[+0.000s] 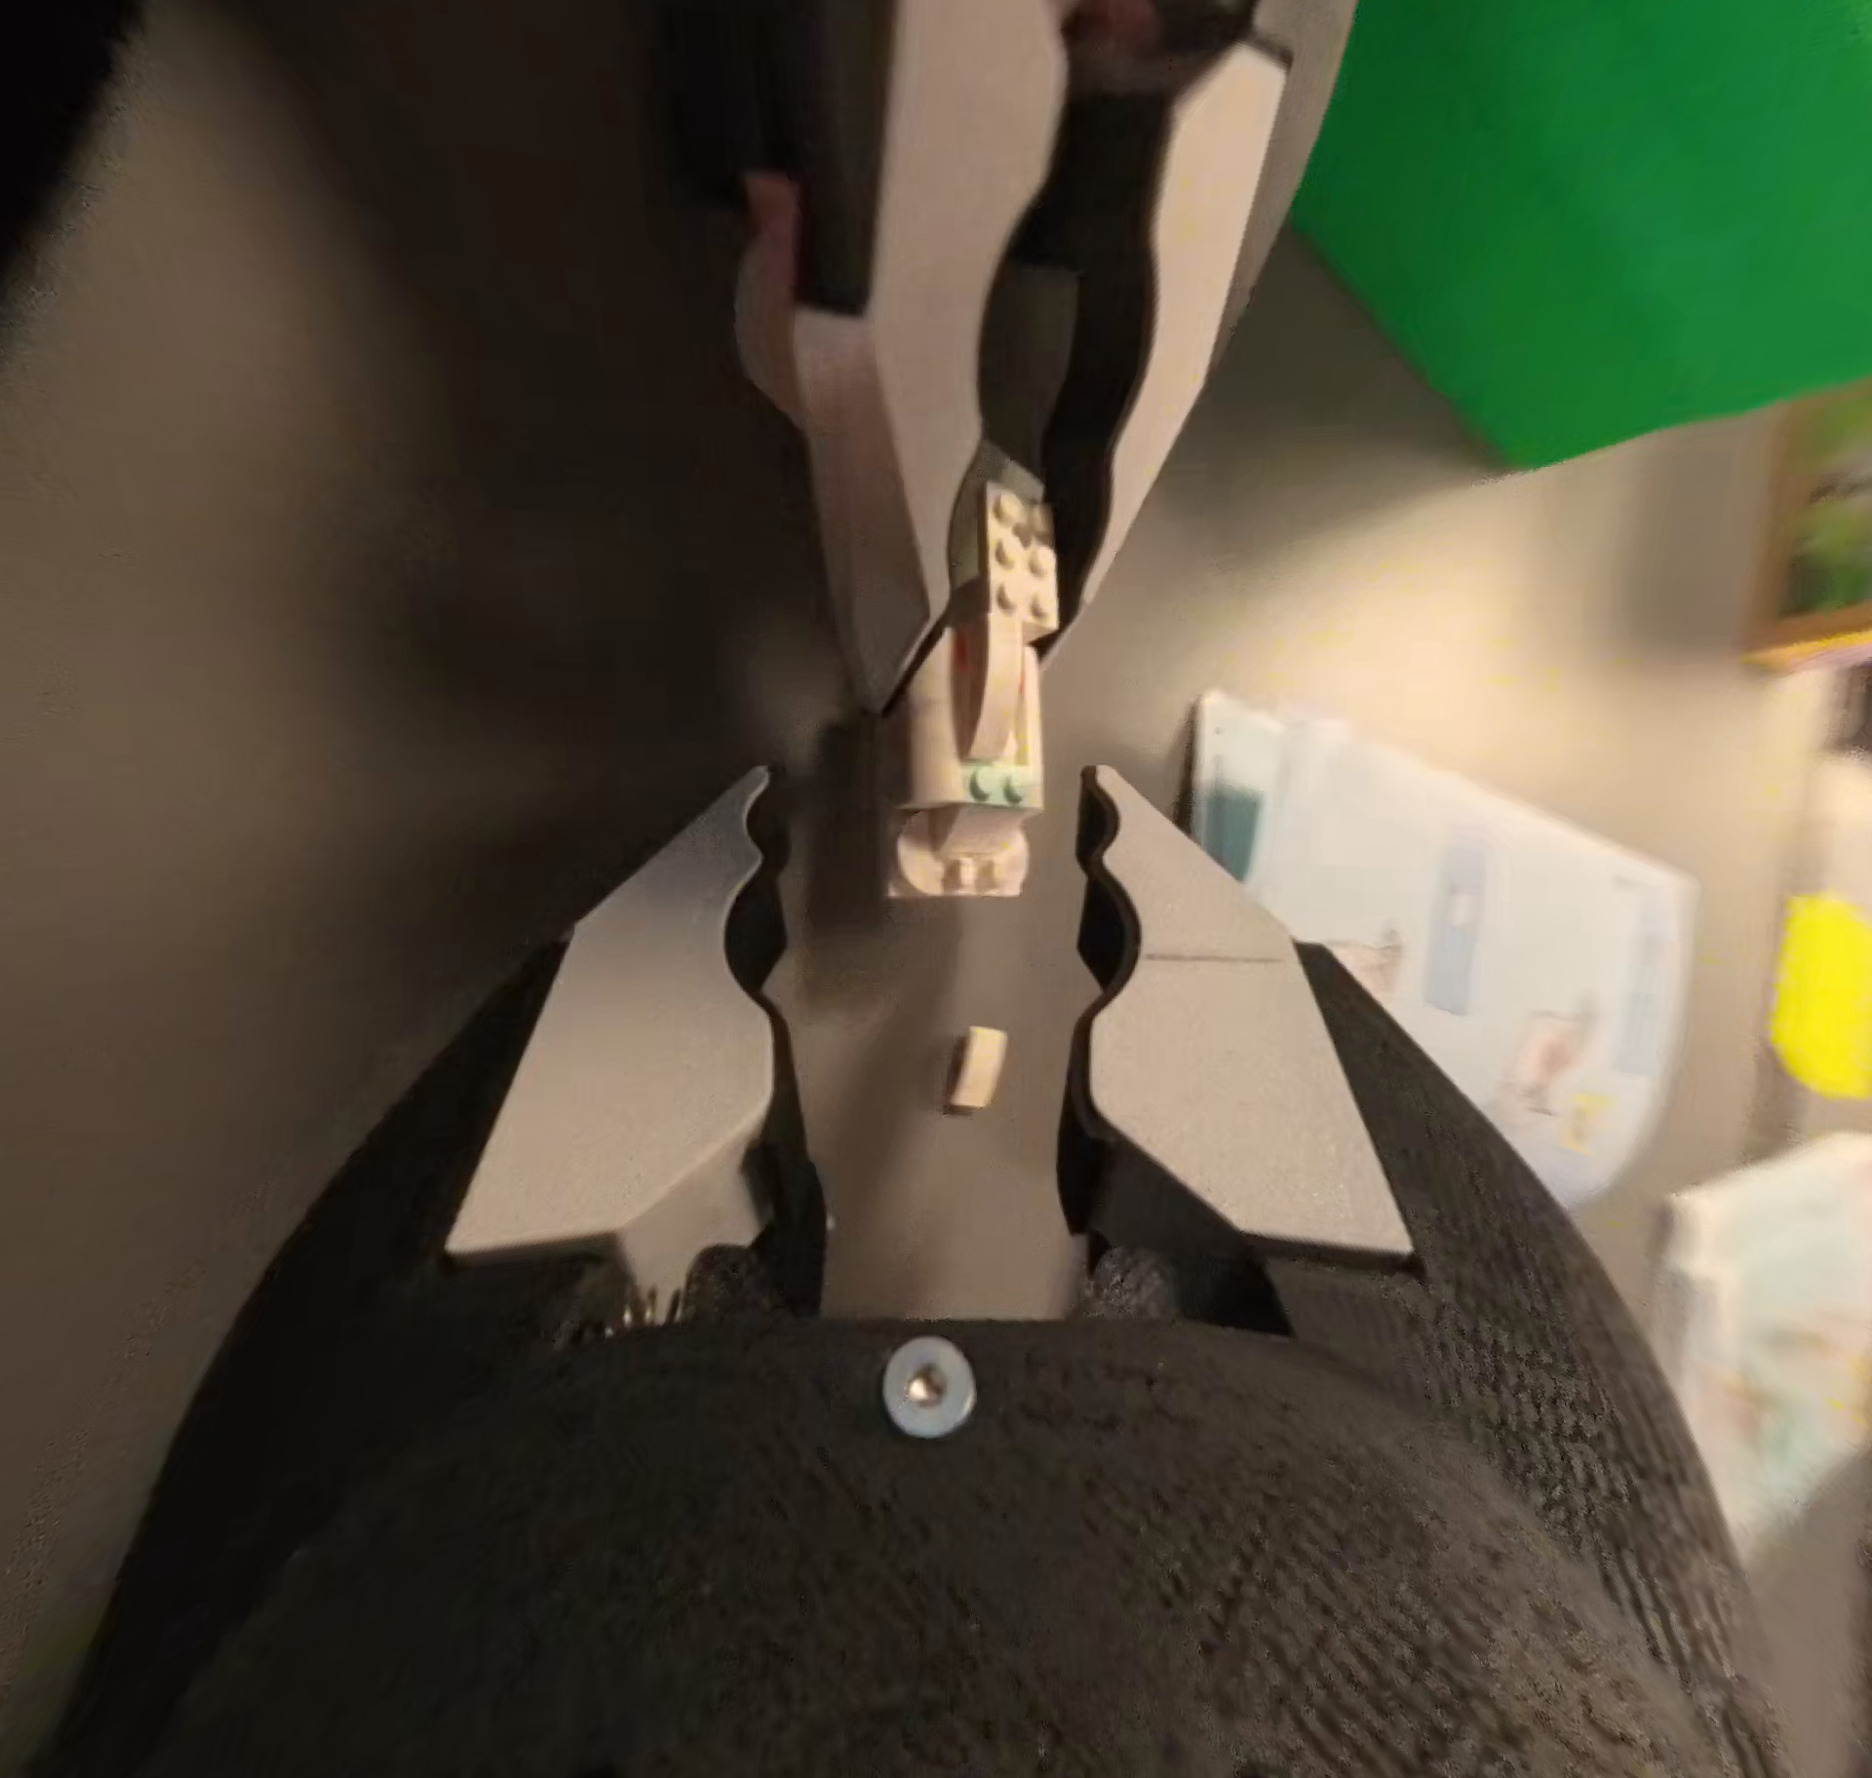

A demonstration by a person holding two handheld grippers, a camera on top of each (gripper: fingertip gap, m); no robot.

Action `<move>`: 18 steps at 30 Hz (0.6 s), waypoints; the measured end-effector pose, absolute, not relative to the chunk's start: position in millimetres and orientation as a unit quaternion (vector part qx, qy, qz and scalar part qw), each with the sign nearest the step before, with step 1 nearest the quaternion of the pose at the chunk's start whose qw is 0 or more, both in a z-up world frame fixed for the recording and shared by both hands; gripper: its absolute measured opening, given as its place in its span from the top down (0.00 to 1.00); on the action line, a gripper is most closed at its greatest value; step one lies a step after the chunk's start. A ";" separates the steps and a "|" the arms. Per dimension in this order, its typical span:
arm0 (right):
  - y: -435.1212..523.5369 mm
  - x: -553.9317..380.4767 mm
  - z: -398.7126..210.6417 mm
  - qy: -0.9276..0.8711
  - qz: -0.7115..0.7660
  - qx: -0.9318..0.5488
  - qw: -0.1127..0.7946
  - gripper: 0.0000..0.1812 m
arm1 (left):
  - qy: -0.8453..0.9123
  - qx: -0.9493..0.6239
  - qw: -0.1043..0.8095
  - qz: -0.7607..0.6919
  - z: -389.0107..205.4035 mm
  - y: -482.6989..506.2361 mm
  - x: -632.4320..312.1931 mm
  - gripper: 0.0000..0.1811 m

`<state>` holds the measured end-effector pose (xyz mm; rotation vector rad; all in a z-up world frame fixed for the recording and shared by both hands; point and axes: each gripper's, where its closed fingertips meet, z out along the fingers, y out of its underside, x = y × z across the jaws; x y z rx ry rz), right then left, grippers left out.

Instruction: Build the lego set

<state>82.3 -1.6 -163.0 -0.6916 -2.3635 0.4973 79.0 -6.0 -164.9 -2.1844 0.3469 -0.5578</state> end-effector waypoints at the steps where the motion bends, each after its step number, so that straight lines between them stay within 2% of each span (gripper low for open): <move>1: 0.6 78.8 -159.9 -0.891 0.163 -0.230 0.357 0.69 | 0.127 -0.868 0.417 -0.239 -162.9 -5.7 79.4 0.82; 4: -1.8 73.5 -153.1 -0.876 0.099 -0.148 0.448 0.69 | 0.106 -0.864 0.413 -0.267 -161.1 -5.0 79.8 0.82; 8: -10.0 68.6 -153.5 -0.862 0.059 -0.099 0.493 0.71 | 0.101 -0.863 0.407 -0.281 -160.7 -4.7 82.3 0.82; 15: -3.6 64.5 -151.8 -0.847 0.028 -0.090 0.523 0.79 | 0.097 -0.866 0.400 -0.285 -161.8 -5.1 81.9 0.82; 18: -3.4 68.8 -153.7 -0.851 0.024 -0.081 0.518 0.78 | 0.099 -0.867 0.399 -0.280 -162.8 -4.7 80.9 0.82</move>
